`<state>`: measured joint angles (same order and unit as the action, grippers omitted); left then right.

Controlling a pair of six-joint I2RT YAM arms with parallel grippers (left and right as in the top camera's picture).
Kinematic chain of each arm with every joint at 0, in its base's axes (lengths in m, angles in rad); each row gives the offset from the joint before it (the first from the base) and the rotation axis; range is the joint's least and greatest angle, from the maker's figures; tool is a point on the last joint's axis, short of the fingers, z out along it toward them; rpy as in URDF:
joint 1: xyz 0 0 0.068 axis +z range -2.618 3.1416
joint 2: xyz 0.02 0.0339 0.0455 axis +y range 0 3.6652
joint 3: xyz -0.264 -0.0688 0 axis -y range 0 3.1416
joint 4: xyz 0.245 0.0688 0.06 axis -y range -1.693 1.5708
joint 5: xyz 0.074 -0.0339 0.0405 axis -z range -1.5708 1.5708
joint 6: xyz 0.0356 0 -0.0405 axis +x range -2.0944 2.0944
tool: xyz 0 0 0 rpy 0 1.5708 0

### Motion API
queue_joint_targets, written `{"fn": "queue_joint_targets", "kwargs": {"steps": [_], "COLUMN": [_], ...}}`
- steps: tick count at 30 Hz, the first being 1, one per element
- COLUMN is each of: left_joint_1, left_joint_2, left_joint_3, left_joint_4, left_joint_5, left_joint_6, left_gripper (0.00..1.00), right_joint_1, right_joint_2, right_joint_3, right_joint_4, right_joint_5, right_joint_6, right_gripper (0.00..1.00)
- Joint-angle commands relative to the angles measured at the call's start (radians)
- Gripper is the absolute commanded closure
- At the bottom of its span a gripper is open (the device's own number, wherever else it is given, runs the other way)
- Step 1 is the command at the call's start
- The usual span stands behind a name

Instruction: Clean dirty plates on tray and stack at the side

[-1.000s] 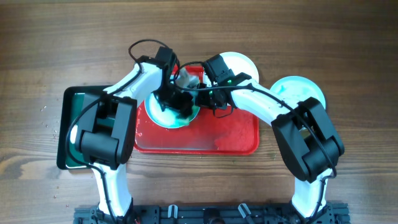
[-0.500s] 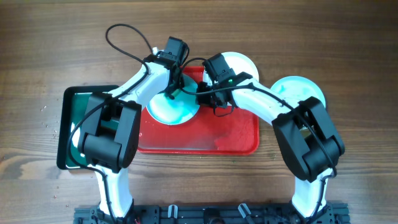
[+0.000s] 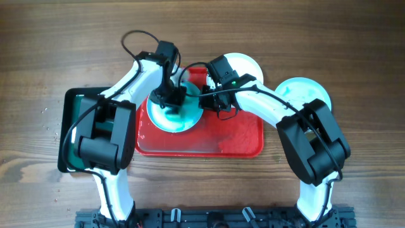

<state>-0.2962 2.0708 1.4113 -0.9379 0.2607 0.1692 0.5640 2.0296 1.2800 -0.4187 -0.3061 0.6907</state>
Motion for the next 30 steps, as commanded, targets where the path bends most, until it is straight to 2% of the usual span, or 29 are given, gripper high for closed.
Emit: {"fn": "queue_joint_targets", "kwargs": {"steps": [1,4,7,9,10,12,13,15,20,23,25,28,30], "left_joint_1": [-0.033,-0.033,-0.033,-0.033,-0.033,-0.033,-0.033,-0.032,-0.033,-0.033,-0.033,-0.033,-0.033], "left_joint_2": [0.089,0.089,0.089,0.089,0.089,0.089,0.089,0.089,0.089,0.089,0.089,0.089,0.089], "left_joint_3": [-0.064,-0.064,-0.064,-0.064,-0.064,-0.064,-0.064,-0.064,-0.064,-0.064,-0.064,-0.064,-0.064], "left_joint_4": [0.005,0.089,0.222,0.298,0.32,0.294,0.264,0.208,0.043,-0.022,-0.048,-0.066,-0.07], "left_joint_5": [0.33,0.315,0.139,-0.109,-0.296,-0.67,-0.774,-0.838,-0.82,-0.675,-0.546,-0.284,-0.149], "left_joint_6": [0.221,0.18,-0.019,-0.209,-0.341,-0.644,-0.737,-0.83,-1.02,-0.969,-0.843,-0.552,-0.418], "left_gripper": [0.96,0.96,0.96,0.96,0.96,0.96,0.96,0.96,0.96,0.96,0.96,0.96,0.96], "right_joint_1": [0.005,0.005,0.005,0.005,0.005,0.005,0.005,0.005,0.005,0.005,0.005,0.005,0.004], "right_joint_2": [0.01,0.01,0.01,0.01,0.01,0.01,0.01,0.01,0.01,0.01,0.01,0.01,0.01], "right_joint_3": [0.006,0.006,0.006,0.006,0.006,0.006,0.006,0.006,0.006,0.006,0.006,0.006,0.006], "right_joint_4": [0.008,0.008,0.008,0.008,0.008,0.008,0.008,0.007,0.007,0.007,0.007,0.007,0.007], "right_joint_5": [-0.008,-0.01,-0.01,-0.01,-0.01,-0.01,-0.01,-0.01,-0.01,-0.01,-0.01,-0.011,-0.011], "right_joint_6": [-0.01,-0.01,-0.01,-0.01,-0.01,-0.01,-0.011,-0.011,-0.011,-0.011,-0.011,-0.014,-0.014], "right_gripper": [0.96,0.96,0.96,0.96,0.96,0.96,0.95,0.96,0.96,0.96,0.96,0.96,0.96]}}
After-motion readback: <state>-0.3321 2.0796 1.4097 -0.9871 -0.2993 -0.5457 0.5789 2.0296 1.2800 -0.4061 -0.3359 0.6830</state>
